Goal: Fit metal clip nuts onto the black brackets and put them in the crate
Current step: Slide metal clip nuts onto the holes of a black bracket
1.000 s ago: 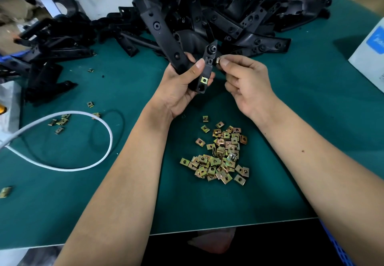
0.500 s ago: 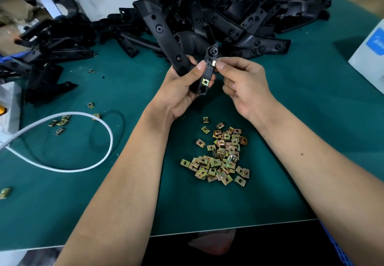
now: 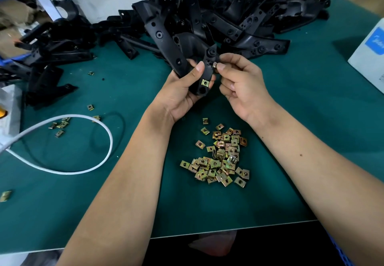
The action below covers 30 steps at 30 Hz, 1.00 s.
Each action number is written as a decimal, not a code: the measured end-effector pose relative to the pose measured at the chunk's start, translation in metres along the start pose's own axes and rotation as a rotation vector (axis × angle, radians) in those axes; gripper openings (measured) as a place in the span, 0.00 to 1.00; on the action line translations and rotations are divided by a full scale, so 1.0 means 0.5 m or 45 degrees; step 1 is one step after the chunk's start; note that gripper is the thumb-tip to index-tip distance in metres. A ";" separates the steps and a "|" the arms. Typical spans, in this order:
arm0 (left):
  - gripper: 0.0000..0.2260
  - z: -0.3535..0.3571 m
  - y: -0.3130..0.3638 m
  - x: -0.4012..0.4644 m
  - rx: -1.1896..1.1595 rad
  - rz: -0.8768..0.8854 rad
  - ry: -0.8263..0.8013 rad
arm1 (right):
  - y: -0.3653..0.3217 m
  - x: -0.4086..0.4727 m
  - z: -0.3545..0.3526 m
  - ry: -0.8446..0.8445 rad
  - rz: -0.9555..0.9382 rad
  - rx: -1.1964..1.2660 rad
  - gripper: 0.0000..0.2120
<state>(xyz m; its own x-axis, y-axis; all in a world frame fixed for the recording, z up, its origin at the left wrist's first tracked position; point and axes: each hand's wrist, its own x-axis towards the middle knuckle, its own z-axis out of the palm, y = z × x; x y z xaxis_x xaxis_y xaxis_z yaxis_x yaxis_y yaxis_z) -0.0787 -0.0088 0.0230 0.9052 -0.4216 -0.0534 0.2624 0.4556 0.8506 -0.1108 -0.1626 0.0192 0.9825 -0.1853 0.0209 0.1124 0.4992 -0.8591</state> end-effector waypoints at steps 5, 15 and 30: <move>0.01 -0.001 -0.001 0.000 -0.026 -0.010 0.003 | 0.001 0.002 -0.002 0.025 -0.008 -0.019 0.08; 0.03 -0.001 0.005 -0.002 -0.061 -0.111 -0.005 | -0.003 -0.003 -0.002 -0.013 -0.013 -0.043 0.10; 0.06 -0.004 0.008 -0.003 0.095 -0.182 -0.100 | -0.006 -0.009 -0.007 -0.080 -0.039 -0.134 0.11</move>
<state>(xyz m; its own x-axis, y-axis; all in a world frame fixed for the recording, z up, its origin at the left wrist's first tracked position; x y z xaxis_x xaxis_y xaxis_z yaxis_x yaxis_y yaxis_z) -0.0783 -0.0045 0.0256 0.8307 -0.5394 -0.1378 0.3583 0.3285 0.8739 -0.1161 -0.1660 0.0199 0.9865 -0.1440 0.0775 0.1298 0.4016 -0.9066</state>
